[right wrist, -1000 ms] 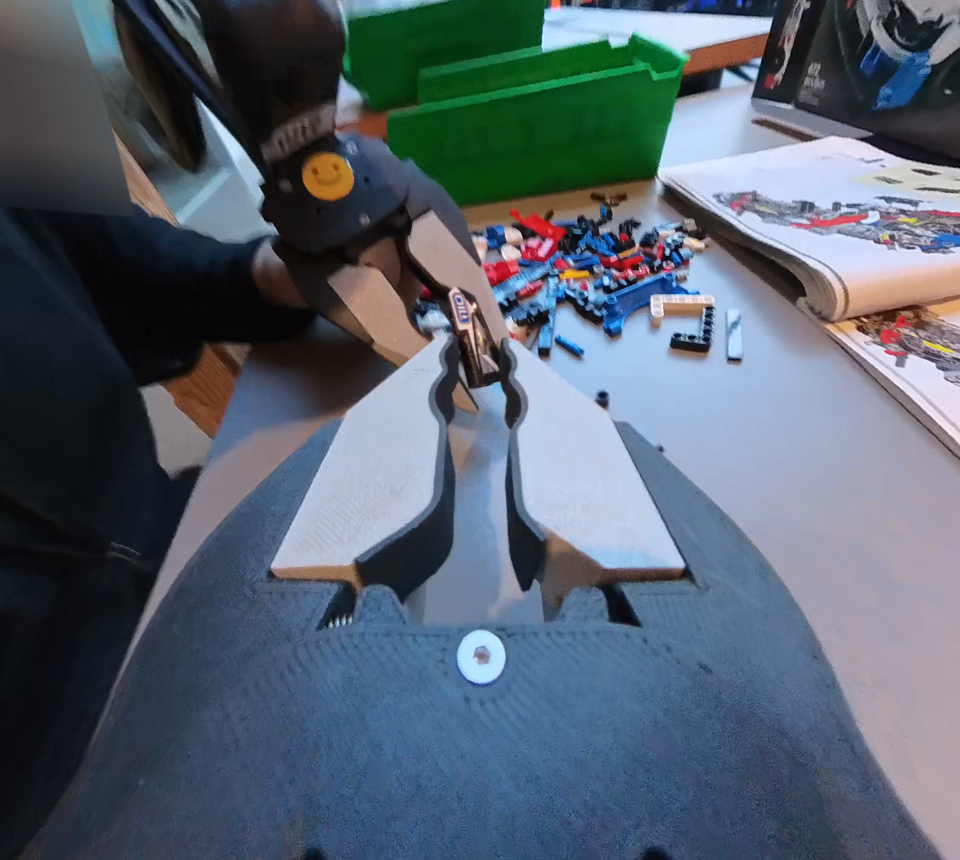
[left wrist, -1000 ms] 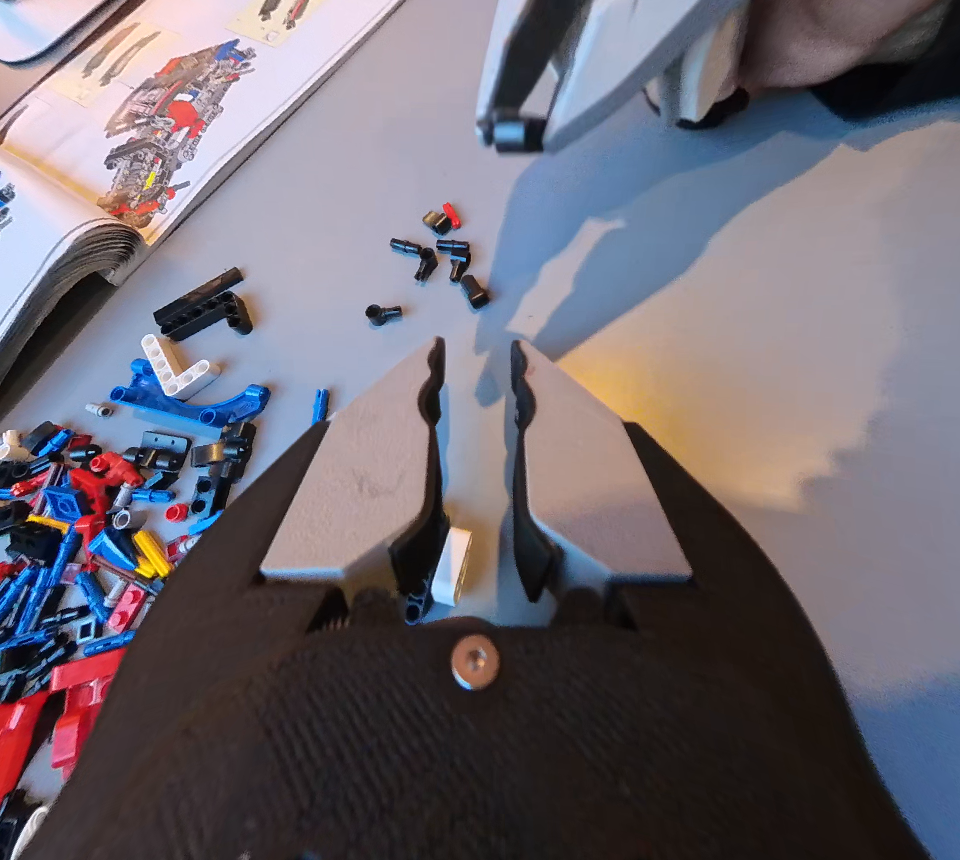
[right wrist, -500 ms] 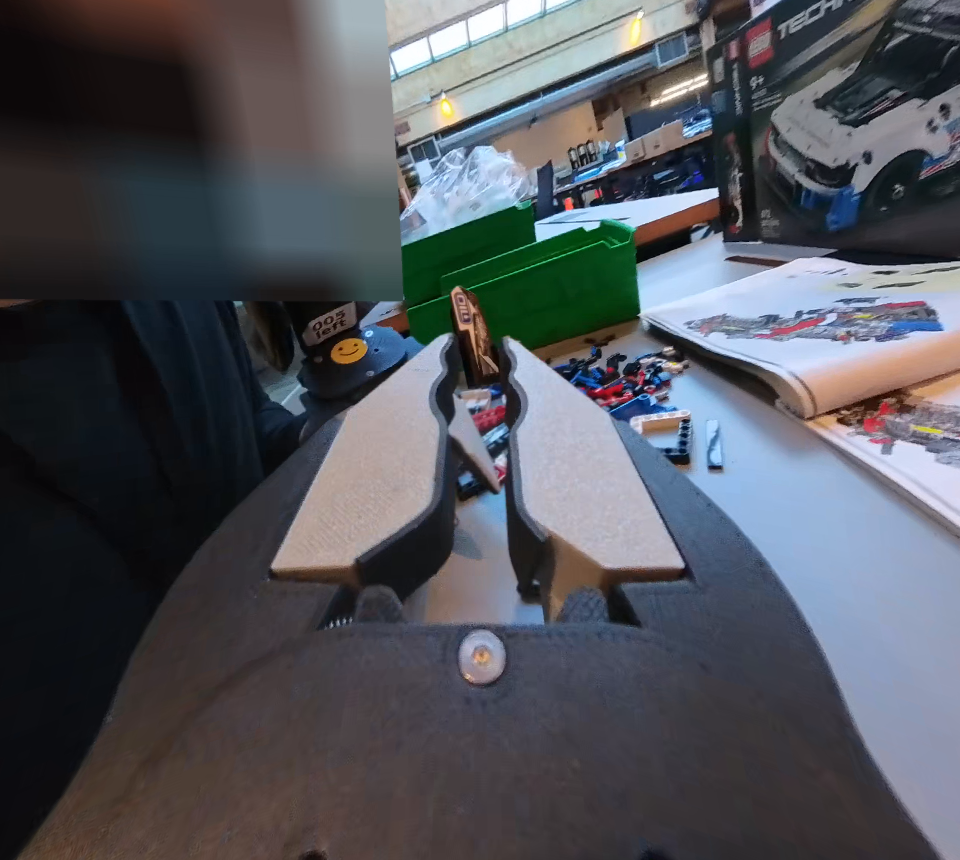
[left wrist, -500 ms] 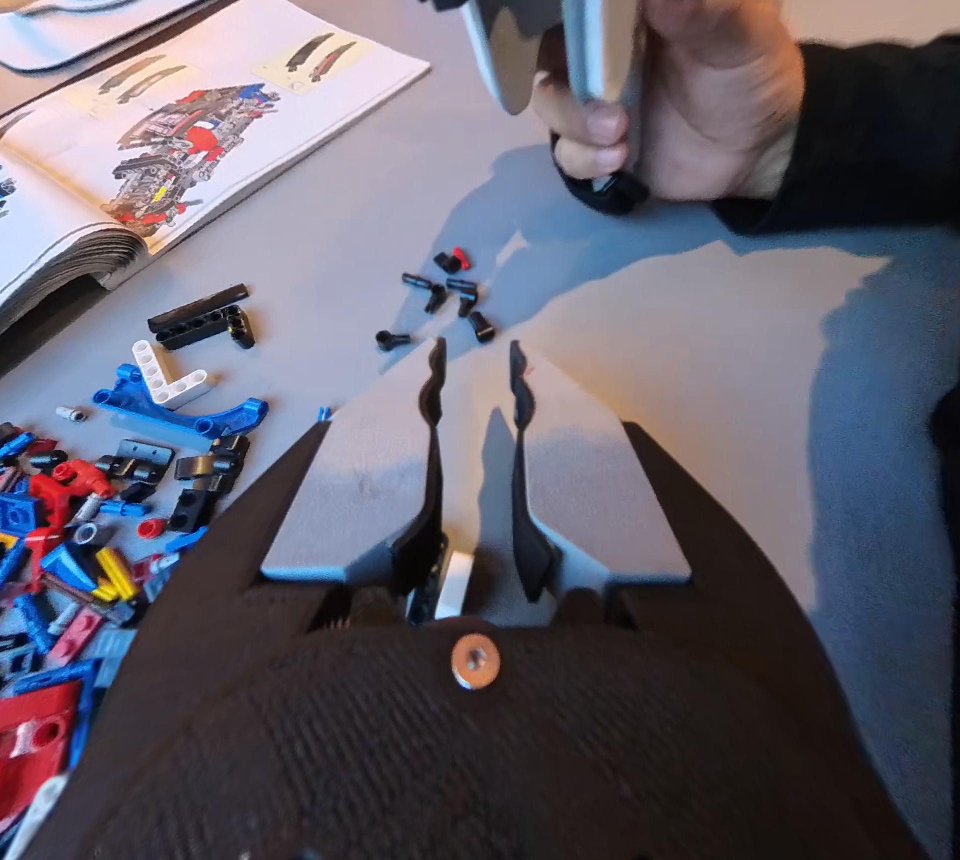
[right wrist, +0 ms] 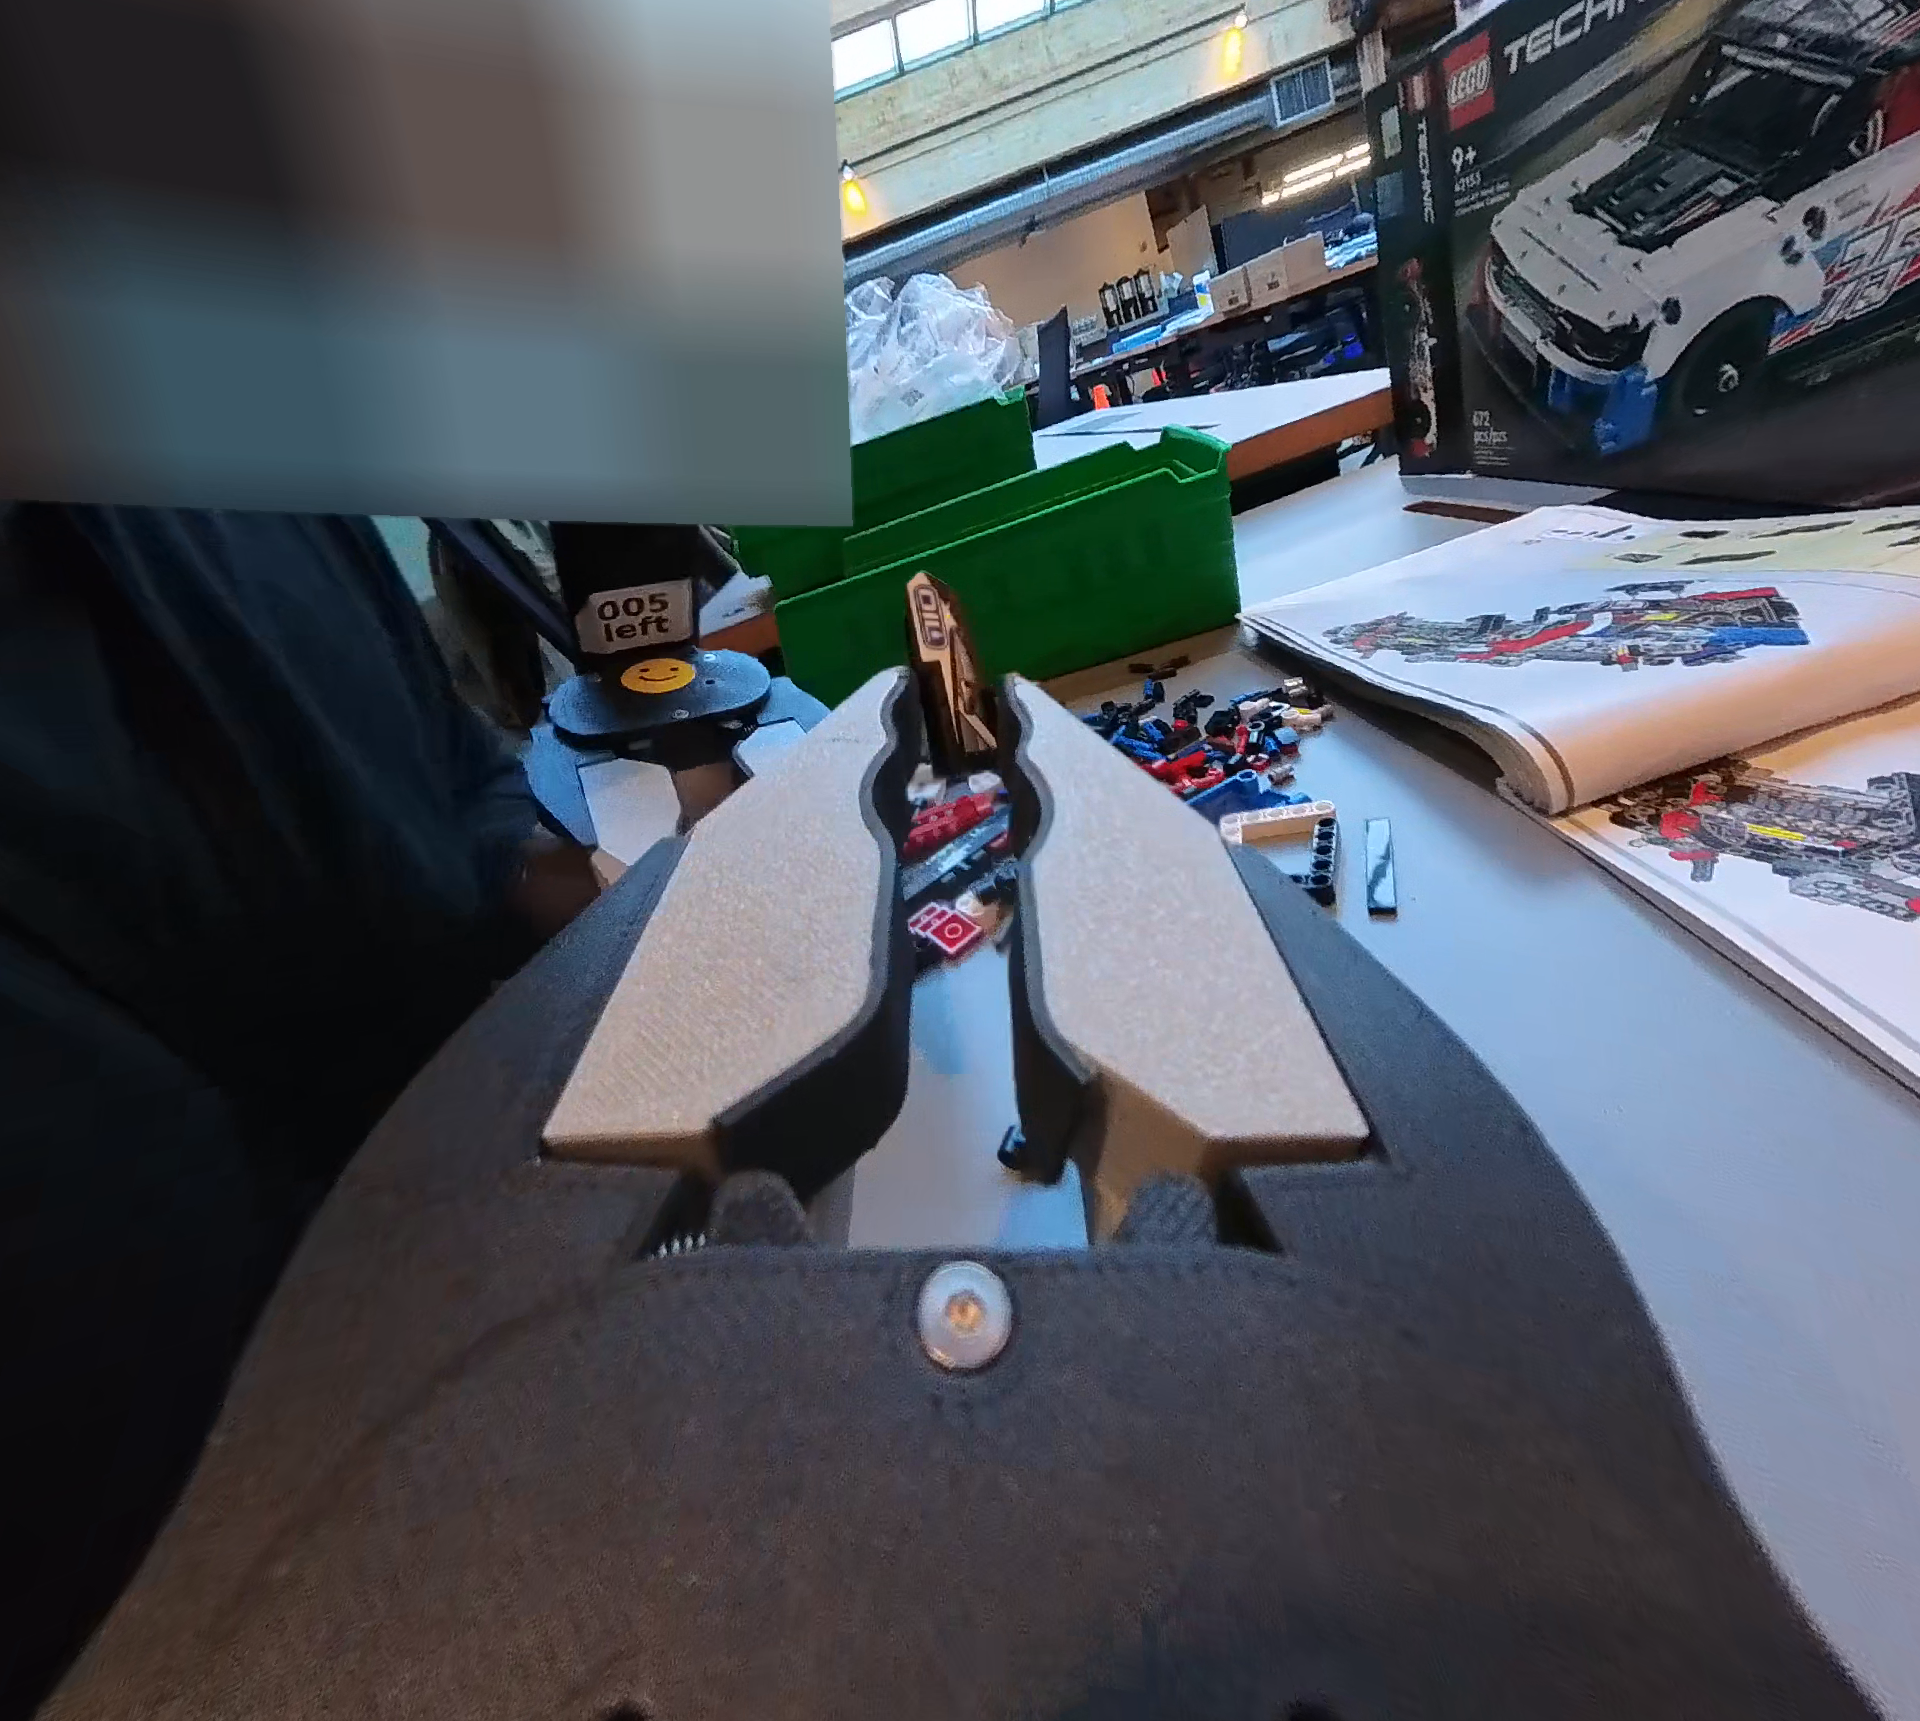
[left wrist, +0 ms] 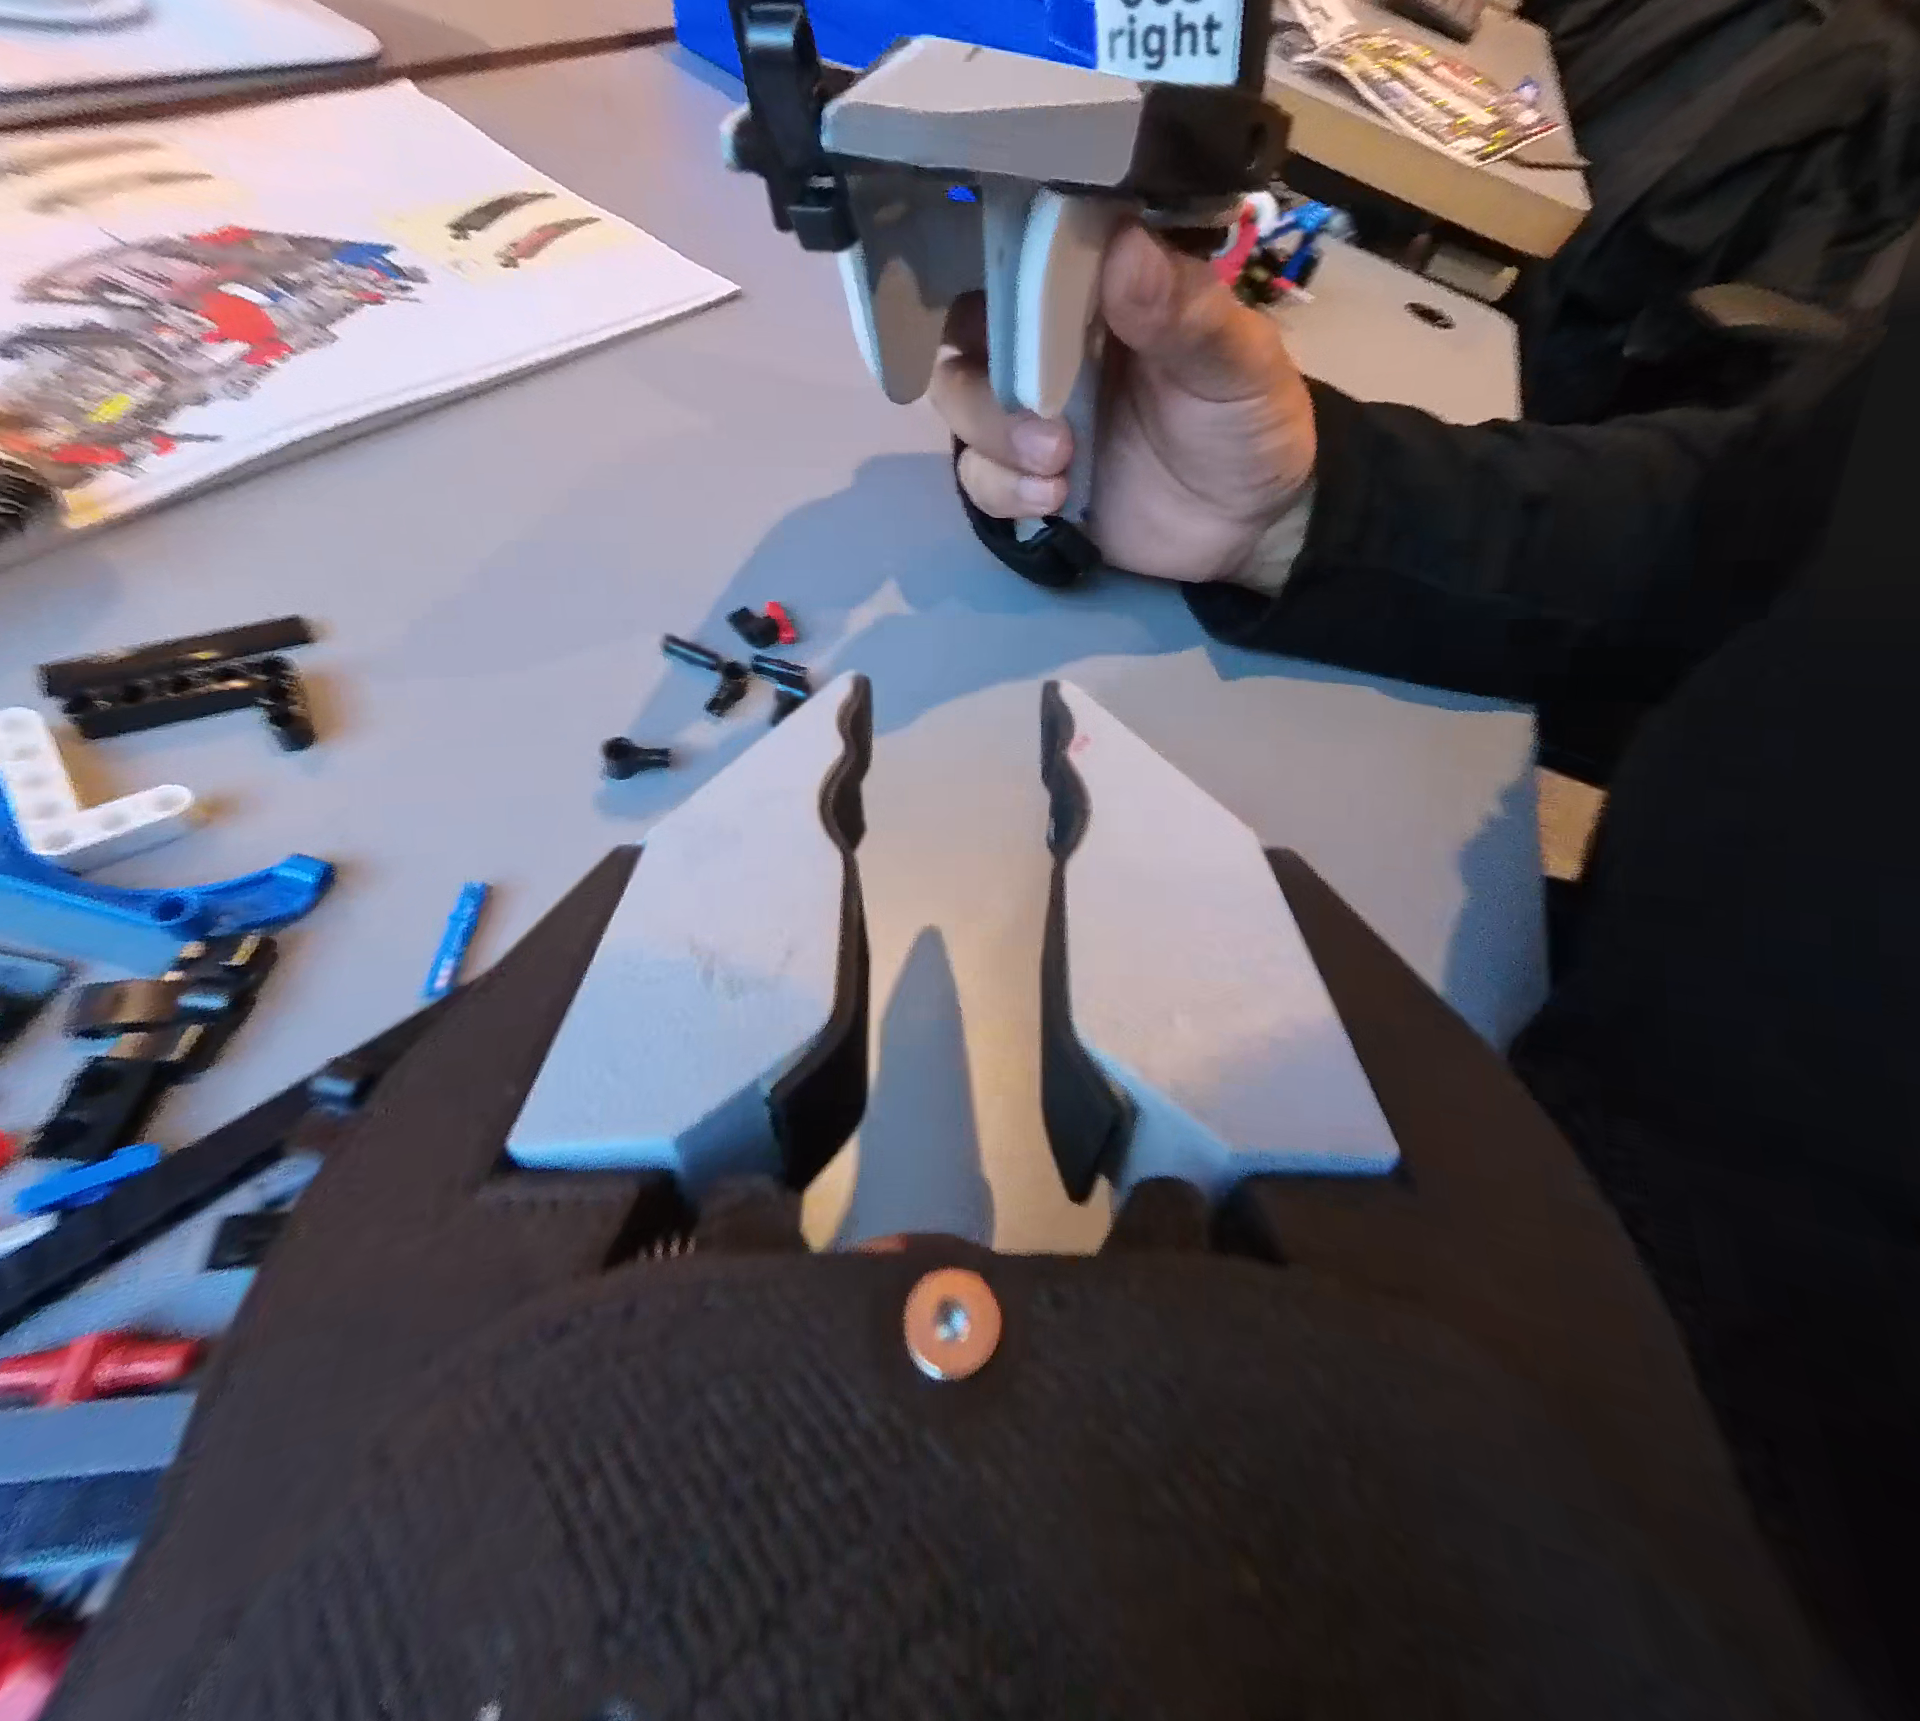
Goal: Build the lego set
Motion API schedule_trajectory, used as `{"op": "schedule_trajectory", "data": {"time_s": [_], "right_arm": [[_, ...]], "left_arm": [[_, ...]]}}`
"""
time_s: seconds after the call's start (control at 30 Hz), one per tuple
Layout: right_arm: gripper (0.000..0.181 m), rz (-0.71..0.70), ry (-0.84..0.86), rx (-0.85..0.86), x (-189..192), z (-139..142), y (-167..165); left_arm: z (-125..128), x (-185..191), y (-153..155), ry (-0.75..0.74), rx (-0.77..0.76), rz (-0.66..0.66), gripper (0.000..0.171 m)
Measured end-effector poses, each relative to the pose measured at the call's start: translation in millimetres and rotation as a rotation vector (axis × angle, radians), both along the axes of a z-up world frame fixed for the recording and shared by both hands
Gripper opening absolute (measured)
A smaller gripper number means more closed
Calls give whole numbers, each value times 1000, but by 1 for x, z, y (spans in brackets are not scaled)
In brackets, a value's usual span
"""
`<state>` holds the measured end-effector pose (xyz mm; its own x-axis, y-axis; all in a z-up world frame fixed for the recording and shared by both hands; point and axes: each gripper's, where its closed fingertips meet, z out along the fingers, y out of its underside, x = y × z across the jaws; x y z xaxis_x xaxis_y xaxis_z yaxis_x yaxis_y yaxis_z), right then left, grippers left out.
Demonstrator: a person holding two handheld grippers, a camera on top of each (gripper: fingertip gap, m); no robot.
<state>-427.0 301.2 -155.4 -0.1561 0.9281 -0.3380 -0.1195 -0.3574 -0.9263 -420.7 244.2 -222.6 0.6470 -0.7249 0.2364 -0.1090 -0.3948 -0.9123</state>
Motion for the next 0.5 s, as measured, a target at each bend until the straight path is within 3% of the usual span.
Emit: {"op": "schedule_trajectory", "data": {"time_s": [0.13,0.3,0.5], "right_arm": [[10,42,44,-28,-4,7,-8],[11,128,51,-51,-11,7,-27],[9,209,89,-65,-12,15,-46]], "left_arm": [[4,-11,7,49,61,68,29],[3,-13,9,23,4,105,30],[24,-14,15,57,24,151,34]]}}
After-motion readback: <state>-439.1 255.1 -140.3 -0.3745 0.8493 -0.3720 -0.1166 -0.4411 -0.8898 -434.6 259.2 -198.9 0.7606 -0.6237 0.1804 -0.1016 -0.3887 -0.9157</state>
